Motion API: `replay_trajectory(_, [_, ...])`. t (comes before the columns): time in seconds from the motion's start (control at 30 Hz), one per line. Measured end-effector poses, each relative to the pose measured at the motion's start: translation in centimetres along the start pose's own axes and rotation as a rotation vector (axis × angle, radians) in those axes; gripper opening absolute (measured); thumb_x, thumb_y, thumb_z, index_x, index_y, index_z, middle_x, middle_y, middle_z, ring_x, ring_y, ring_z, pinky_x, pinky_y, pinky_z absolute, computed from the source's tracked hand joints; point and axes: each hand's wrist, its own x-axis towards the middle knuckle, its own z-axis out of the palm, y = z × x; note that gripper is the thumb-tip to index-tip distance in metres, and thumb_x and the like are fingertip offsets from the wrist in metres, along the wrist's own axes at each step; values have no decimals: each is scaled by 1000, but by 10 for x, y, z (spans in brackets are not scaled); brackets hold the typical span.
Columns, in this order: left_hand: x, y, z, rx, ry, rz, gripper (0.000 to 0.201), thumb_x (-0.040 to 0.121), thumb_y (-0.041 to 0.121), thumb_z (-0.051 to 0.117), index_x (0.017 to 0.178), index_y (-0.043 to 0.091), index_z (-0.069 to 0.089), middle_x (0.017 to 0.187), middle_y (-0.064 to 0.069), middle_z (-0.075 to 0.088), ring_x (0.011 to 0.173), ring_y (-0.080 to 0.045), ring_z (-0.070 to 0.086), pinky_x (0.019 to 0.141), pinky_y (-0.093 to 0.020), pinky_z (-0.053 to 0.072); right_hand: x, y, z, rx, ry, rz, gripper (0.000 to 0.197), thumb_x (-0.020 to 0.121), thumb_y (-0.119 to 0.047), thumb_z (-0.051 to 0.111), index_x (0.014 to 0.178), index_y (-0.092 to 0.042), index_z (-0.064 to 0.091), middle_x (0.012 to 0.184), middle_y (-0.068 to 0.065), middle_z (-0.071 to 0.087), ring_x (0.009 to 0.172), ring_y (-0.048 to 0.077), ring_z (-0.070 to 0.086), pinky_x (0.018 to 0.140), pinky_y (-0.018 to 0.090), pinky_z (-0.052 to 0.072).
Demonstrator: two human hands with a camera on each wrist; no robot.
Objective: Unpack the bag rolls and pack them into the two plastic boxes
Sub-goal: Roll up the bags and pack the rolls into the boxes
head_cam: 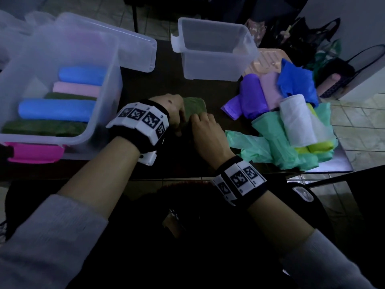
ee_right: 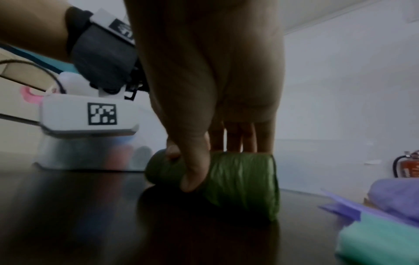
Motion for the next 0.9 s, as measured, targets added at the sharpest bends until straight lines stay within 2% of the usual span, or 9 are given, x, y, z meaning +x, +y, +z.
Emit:
replay_trajectory(0.03, [-1, 0, -2, -37, -57, 9, 44, 76, 16, 77, 117, 19, 64, 116, -1, 61, 95, -18, 57, 66, -23, 49, 0, 2, -3, -1, -33, -15, 29, 95, -17, 46, 122, -7, 45, 125, 13, 47, 118, 30, 43, 89, 37, 41])
replay_trajectory(0.17, [-8, -6, -1, -166, -127, 45, 58, 69, 25, 81, 124, 23, 60, 120, 1, 62, 105, -18, 58, 94, -36, 49, 10, 9, -14, 20, -190, -39, 44, 87, -22, 62, 125, -6, 46, 126, 14, 49, 118, 30, 44, 92, 40, 41])
replay_trajectory(0.33, [-18, -12, 5, -258, 140, 56, 48, 70, 19, 80, 116, 19, 64, 120, -3, 60, 107, -20, 57, 85, -30, 47, 31, 22, -22, 158, -345, -9, 51, 84, -24, 67, 129, -10, 50, 128, 13, 54, 116, 27, 51, 94, 33, 42])
replay_trajectory(0.43, [-23, -9, 11, -230, 153, 58, 52, 72, 19, 79, 121, 18, 61, 123, -6, 59, 108, -23, 58, 88, -34, 50, 42, 28, -27, 202, -422, 24, 56, 86, -27, 64, 137, -13, 44, 132, 10, 53, 118, 25, 52, 90, 27, 39])
replay_trajectory(0.53, [-23, -6, 14, -155, 129, 45, 68, 67, 22, 82, 129, 17, 54, 127, -9, 56, 111, -26, 56, 90, -38, 50, 50, 32, -31, 295, -481, 68, 63, 87, -26, 64, 141, -16, 32, 134, 7, 49, 118, 23, 51, 93, 32, 42])
replay_trajectory(0.63, [-21, -6, 16, -135, 112, 44, 67, 66, 16, 83, 127, 13, 55, 122, -10, 59, 107, -27, 59, 85, -37, 50, 50, 33, -32, 368, -438, 88, 52, 86, -23, 65, 129, -17, 35, 131, 9, 49, 110, 21, 52, 90, 34, 44])
replay_trajectory(0.7, [-18, -6, 14, -135, 106, 43, 52, 69, 10, 80, 117, 10, 59, 111, -11, 63, 98, -27, 61, 78, -35, 51, 47, 30, -32, 299, -338, 35, 45, 86, -19, 64, 124, -17, 41, 132, 8, 46, 117, 22, 46, 96, 34, 40])
replay_trajectory(0.8, [-14, -6, 11, -127, 77, 28, 38, 74, 7, 75, 109, 9, 61, 99, -11, 64, 85, -24, 61, 72, -35, 50, 36, 19, -25, 205, -233, -64, 52, 85, -14, 62, 132, -12, 40, 137, 10, 40, 129, 25, 36, 105, 35, 34])
replay_trajectory(0.9, [-11, -7, 9, -132, 44, 24, 31, 75, 8, 73, 105, 11, 64, 98, -11, 64, 84, -25, 62, 72, -37, 53, 25, 9, -12, 128, -167, -98, 61, 82, -20, 64, 134, -6, 36, 139, 15, 35, 132, 30, 31, 106, 41, 36])
